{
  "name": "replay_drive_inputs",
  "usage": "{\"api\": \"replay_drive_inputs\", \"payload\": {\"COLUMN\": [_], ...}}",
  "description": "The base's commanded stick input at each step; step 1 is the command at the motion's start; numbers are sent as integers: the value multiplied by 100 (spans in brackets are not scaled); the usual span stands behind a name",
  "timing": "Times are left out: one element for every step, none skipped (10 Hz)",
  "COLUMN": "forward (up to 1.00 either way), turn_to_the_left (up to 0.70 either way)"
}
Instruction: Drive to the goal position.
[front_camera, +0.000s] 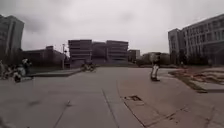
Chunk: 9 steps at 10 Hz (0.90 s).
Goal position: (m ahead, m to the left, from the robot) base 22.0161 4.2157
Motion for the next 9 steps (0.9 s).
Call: {"api": "replay_drive_inputs", "payload": {"forward": [100,100,100,100,100,100,100,100,100], "turn_to_the_left": [0,12,27,9,0,0,0,0,0]}}
